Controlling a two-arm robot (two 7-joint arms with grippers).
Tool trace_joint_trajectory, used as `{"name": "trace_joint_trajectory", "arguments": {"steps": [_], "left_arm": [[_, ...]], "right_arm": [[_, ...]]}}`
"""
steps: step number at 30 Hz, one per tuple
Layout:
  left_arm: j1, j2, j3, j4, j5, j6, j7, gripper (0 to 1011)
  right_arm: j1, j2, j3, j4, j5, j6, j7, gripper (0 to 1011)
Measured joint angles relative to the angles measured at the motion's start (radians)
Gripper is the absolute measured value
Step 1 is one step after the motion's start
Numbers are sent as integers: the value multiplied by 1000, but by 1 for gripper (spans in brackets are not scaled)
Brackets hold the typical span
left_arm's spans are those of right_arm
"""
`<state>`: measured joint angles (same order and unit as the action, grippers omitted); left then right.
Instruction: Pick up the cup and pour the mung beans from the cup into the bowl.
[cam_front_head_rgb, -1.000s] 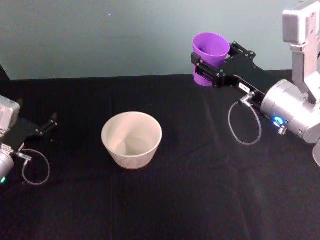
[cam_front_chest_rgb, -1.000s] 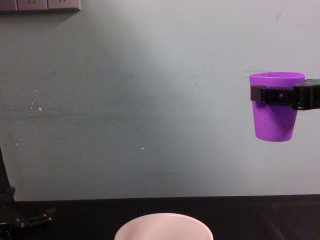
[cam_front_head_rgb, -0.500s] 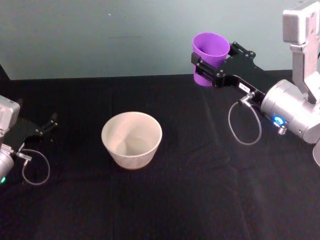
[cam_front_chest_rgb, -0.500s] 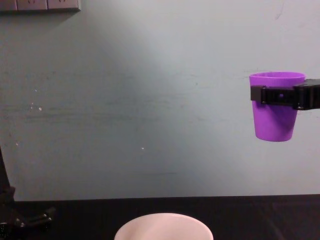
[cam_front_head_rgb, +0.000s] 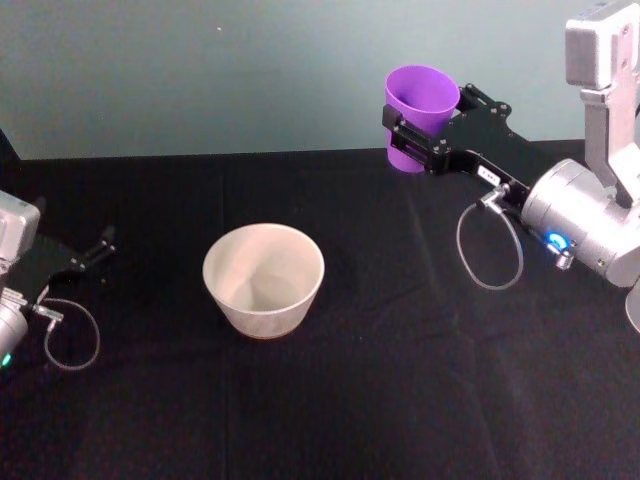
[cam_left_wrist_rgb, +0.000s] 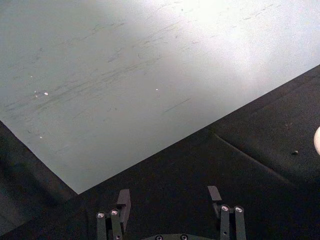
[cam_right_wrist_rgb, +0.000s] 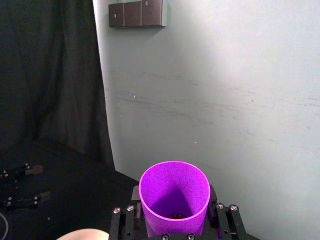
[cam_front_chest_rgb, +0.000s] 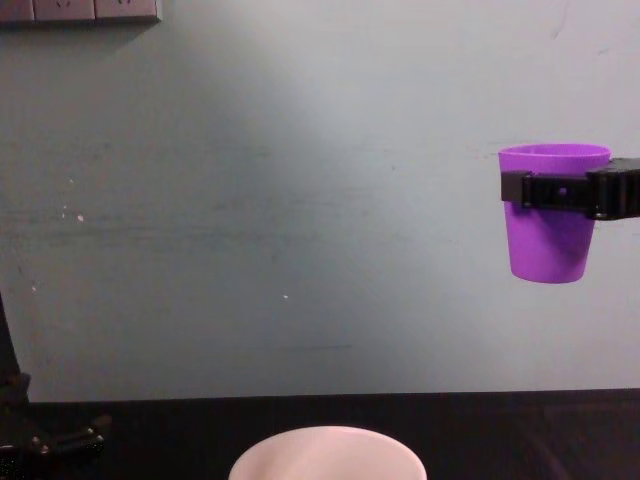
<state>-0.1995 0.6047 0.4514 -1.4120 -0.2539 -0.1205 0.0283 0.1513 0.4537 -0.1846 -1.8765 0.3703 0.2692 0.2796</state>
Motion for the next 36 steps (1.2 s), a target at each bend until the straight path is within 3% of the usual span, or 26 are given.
{"name": "trace_joint_trajectory", "arguments": {"steps": [36], "left_arm": [[0,0,0,0,0,0,0,1000]], "right_arm": [[0,0,0,0,0,0,0,735]]}}
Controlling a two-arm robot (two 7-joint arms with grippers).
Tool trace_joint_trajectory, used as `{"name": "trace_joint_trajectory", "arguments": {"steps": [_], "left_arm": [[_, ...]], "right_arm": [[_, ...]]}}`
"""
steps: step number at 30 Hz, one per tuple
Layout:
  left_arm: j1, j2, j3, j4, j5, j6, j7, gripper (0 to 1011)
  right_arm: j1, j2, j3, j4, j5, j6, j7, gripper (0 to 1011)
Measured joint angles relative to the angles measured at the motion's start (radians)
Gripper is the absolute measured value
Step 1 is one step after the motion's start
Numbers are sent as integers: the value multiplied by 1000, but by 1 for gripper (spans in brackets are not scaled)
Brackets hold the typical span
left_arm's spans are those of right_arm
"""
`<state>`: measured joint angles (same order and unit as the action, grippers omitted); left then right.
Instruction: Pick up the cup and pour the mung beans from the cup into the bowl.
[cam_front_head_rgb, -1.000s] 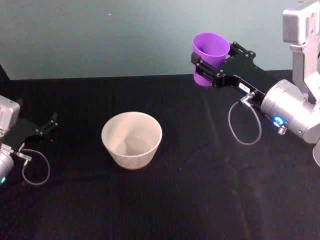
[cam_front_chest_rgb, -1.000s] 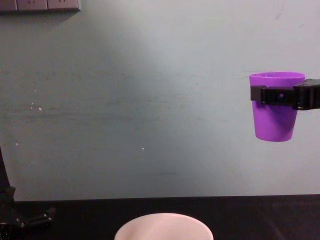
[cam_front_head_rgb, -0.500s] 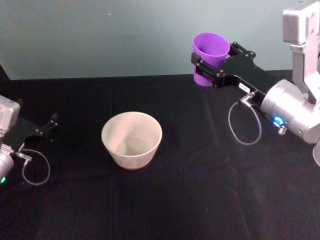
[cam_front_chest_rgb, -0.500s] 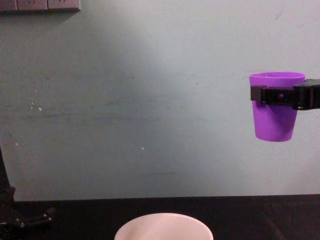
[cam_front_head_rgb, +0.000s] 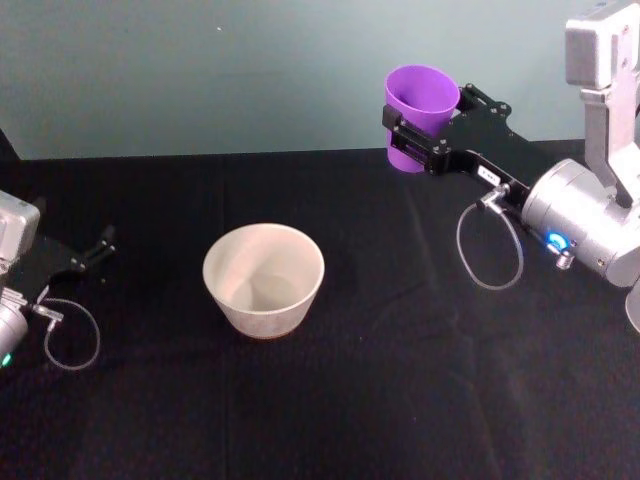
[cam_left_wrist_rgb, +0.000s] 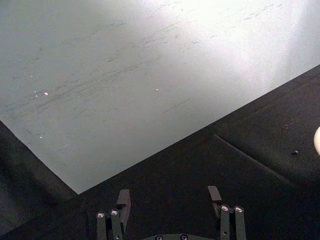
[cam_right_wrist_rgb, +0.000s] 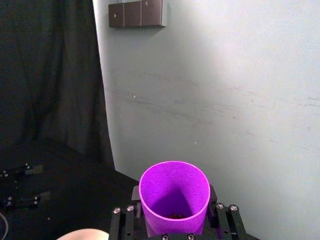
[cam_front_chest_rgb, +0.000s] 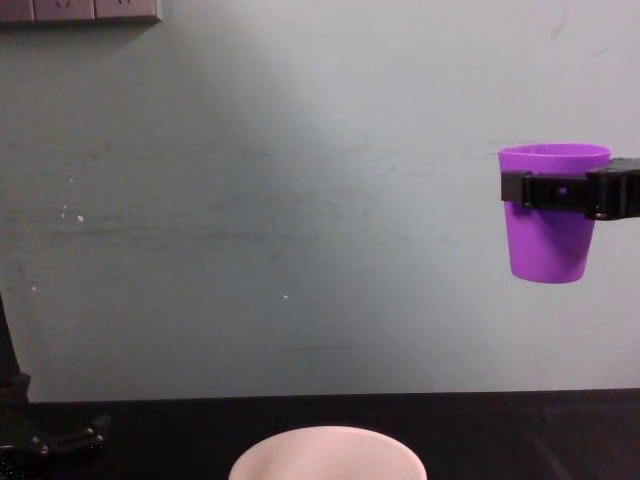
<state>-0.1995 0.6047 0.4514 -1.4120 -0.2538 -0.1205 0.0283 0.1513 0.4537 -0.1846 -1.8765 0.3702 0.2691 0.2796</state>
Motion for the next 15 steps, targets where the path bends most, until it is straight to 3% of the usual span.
{"name": "trace_joint_trajectory", "arguments": {"steps": [8,15], "left_arm": [[0,0,0,0,0,0,0,1000],[0,0,0,0,0,0,0,1000]], "right_arm": [[5,1,-5,0,-2,-1,0,735],[68,-25,-33,30,-2,26,-13,735]]}}
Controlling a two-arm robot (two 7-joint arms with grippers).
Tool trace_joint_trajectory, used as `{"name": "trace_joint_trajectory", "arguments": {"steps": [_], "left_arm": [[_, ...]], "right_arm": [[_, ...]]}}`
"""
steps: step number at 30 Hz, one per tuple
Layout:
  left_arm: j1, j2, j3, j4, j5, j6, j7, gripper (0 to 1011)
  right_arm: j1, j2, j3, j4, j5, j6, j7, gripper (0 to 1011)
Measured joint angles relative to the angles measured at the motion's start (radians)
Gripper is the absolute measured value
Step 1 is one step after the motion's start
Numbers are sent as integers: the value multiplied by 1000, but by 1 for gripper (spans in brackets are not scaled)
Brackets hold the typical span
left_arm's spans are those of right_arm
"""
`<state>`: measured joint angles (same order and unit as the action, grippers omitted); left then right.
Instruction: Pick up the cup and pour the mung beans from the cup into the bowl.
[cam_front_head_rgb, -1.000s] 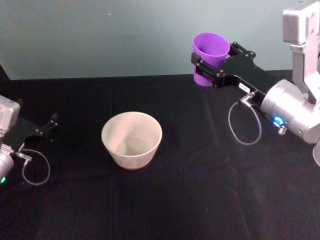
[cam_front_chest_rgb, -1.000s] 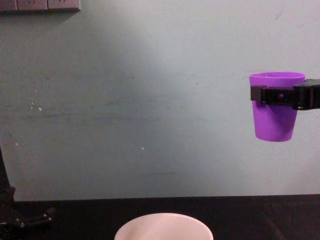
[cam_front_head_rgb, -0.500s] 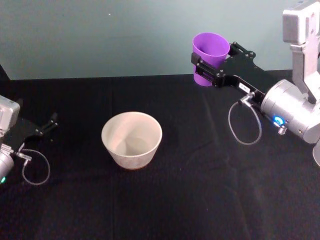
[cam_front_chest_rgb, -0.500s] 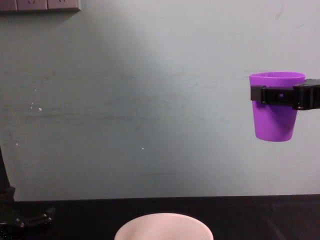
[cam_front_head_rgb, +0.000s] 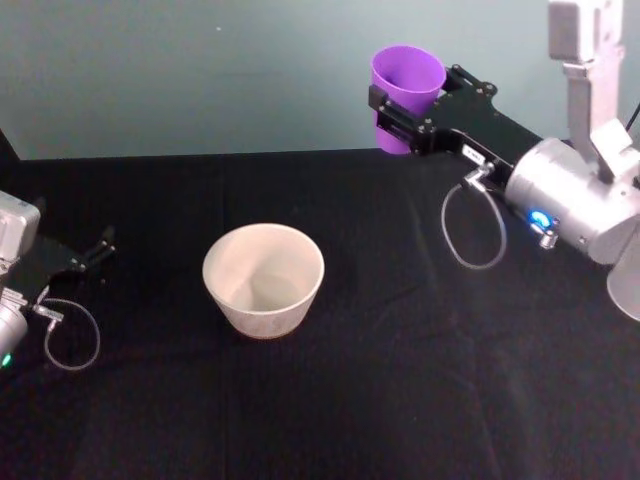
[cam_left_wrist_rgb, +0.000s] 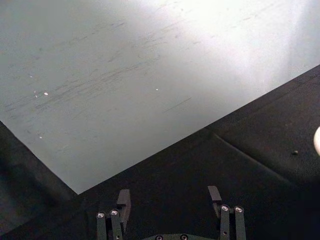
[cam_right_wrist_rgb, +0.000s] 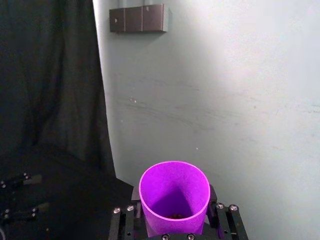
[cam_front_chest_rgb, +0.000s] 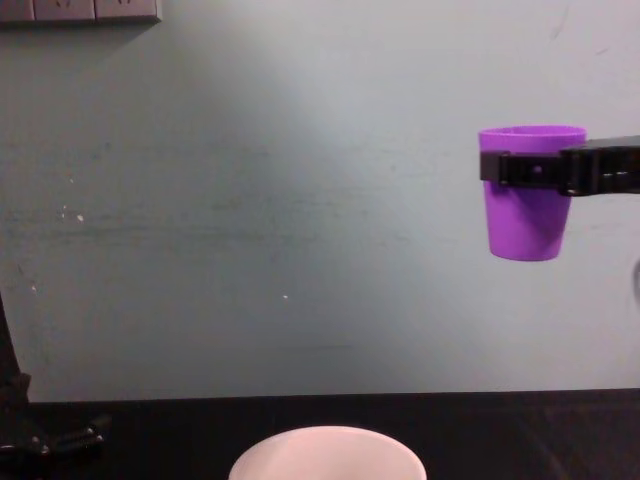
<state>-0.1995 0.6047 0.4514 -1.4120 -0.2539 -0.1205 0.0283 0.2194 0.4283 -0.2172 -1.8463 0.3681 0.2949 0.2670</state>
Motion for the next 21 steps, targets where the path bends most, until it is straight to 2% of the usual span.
{"name": "trace_joint_trajectory", "arguments": {"steps": [6,11,13,16,17,18,20,21], "left_arm": [[0,0,0,0,0,0,0,1000],[0,0,0,0,0,0,0,1000],[0,0,0,0,0,0,0,1000],[0,0,0,0,0,0,0,1000],[0,0,0,0,0,0,0,1000],[0,0,0,0,0,0,0,1000],[0,0,0,0,0,0,0,1000],[0,0,0,0,0,0,0,1000]], "right_arm": [[50,-24,-33,54,-14,17,-10,735],[94,-37,-69,116,-55,16,-14,735],[127,-36,-104,165,-114,-4,-17,735],[148,-37,-131,204,-165,-29,-21,735],[160,-38,-147,228,-198,-51,-28,735],[160,-38,-147,228,-198,-51,-28,735],[173,-38,-177,266,-262,-92,-38,735],[175,-38,-184,274,-277,-102,-42,735]]}}
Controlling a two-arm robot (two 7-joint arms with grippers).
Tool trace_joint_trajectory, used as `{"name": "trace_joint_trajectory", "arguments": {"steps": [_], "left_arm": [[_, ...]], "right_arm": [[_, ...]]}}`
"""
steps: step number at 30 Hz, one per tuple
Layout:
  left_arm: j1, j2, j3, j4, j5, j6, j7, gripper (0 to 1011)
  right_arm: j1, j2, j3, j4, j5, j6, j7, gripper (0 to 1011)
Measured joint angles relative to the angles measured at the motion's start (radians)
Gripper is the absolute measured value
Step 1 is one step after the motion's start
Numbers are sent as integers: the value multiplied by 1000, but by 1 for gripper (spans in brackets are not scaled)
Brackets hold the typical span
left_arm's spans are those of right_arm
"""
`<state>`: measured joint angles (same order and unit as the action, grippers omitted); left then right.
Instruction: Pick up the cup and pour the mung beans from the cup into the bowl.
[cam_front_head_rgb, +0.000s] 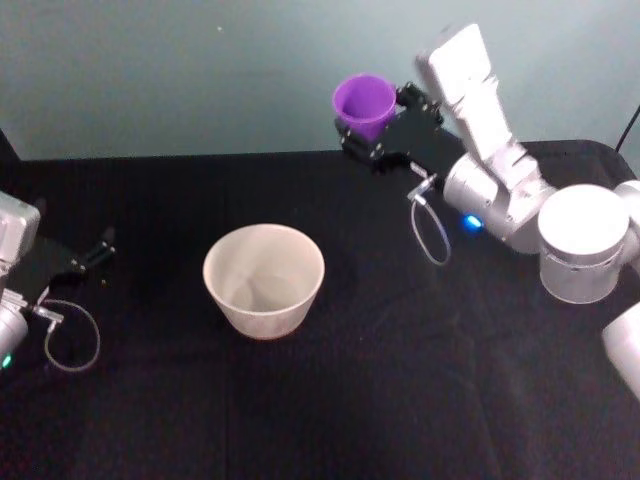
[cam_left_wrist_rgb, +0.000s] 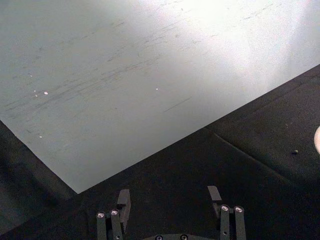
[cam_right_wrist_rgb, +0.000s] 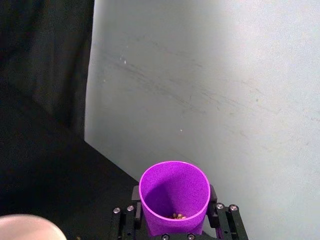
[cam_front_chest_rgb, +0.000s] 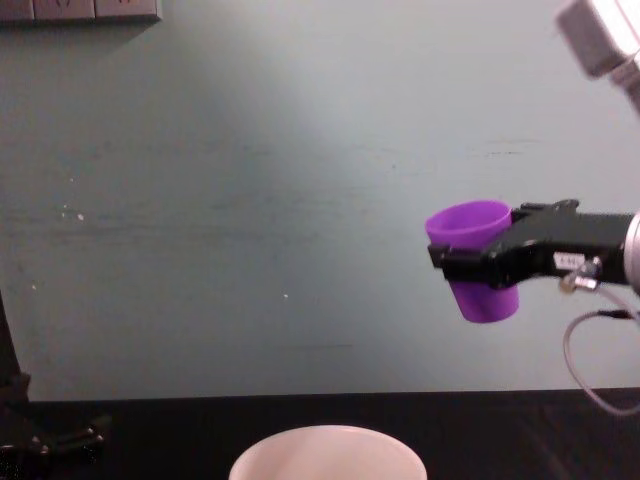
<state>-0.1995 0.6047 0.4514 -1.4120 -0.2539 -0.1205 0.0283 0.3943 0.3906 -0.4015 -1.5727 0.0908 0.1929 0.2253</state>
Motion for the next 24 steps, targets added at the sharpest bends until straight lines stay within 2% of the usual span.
{"name": "trace_joint_trajectory", "arguments": {"steps": [4,5,7,8,9,10,11,12,19,21,22,24], "left_arm": [[0,0,0,0,0,0,0,1000],[0,0,0,0,0,0,0,1000],[0,0,0,0,0,0,0,1000],[0,0,0,0,0,0,0,1000],[0,0,0,0,0,0,0,1000],[0,0,0,0,0,0,0,1000],[0,0,0,0,0,0,0,1000],[0,0,0,0,0,0,0,1000],[0,0,0,0,0,0,0,1000],[0,0,0,0,0,0,0,1000],[0,0,0,0,0,0,0,1000],[0,0,0,0,0,0,0,1000]], "right_arm": [[4,11,-40,18,-90,-58,-19,735],[6,21,-63,22,-140,-86,-31,735],[7,31,-88,26,-198,-112,-46,735],[10,42,-113,27,-256,-132,-62,735],[10,42,-113,27,-256,-132,-62,735],[12,50,-135,27,-305,-146,-76,735],[12,53,-146,27,-329,-152,-83,735],[14,59,-162,26,-375,-160,-97,735],[16,81,-217,13,-523,-168,-126,735],[17,87,-227,11,-551,-168,-128,735],[19,94,-240,8,-591,-169,-136,735],[23,103,-256,6,-635,-171,-144,735]]}}
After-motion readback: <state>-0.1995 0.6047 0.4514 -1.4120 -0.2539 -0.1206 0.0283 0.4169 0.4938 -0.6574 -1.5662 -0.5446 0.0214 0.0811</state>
